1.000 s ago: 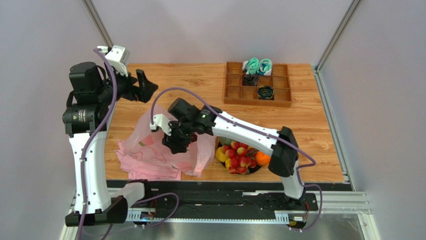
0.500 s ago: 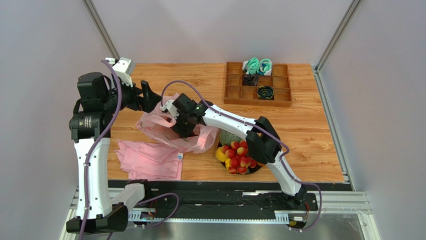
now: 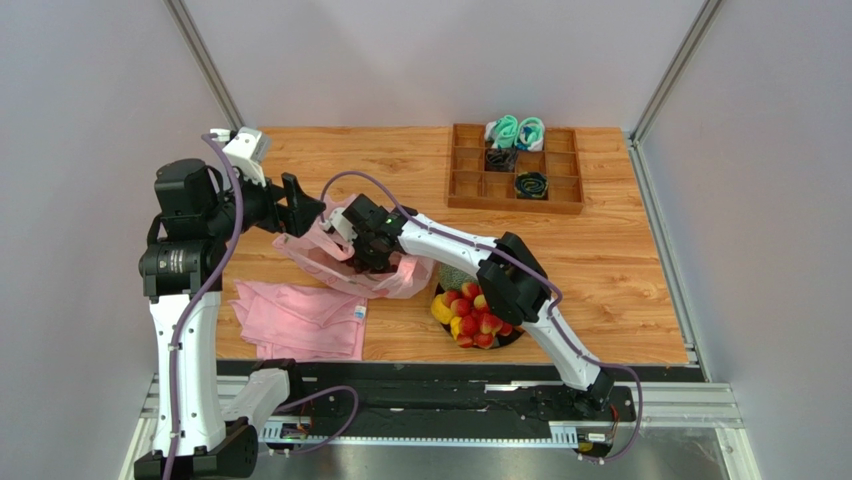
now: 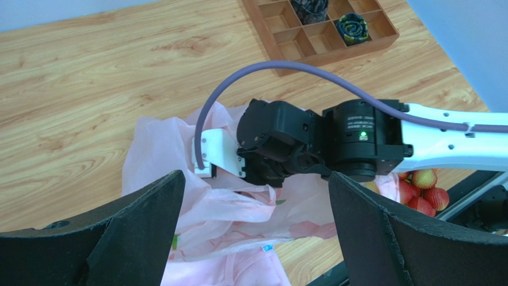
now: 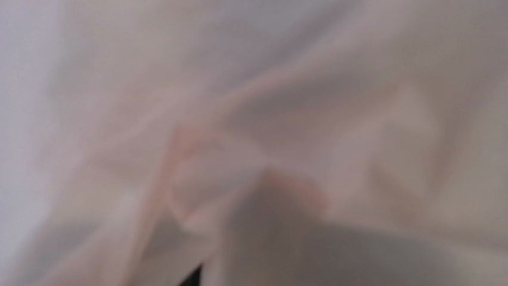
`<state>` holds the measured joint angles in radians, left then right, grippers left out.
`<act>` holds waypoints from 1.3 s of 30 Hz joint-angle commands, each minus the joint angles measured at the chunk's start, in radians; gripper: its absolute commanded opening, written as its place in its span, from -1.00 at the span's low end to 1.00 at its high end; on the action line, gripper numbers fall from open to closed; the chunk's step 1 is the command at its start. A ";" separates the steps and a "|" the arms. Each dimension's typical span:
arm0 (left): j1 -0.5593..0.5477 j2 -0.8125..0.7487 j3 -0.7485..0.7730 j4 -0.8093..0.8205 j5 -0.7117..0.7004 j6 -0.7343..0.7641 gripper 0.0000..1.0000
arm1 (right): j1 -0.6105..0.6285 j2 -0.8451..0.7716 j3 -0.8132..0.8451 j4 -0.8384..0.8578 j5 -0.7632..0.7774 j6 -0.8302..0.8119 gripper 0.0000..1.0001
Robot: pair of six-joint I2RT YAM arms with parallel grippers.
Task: Take the fake fruits out of the plastic bag
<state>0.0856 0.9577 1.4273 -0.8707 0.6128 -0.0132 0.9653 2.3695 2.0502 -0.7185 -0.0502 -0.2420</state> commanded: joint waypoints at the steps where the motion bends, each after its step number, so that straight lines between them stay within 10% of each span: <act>1: 0.002 -0.024 0.010 0.044 -0.053 -0.014 0.99 | -0.005 -0.185 -0.010 -0.018 -0.074 -0.068 -1.00; 19: 0.003 -0.022 0.133 0.096 -0.096 -0.024 0.98 | 0.021 -0.705 -0.024 -0.265 -0.398 -0.168 -1.00; 39: 0.002 -0.059 0.047 0.075 -0.015 0.004 0.99 | -0.030 -1.182 -0.418 -0.397 -0.019 -0.469 -1.00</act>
<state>0.0856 0.9039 1.4944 -0.7948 0.5732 -0.0345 0.9409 1.1767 1.6268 -1.1442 -0.1761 -0.6010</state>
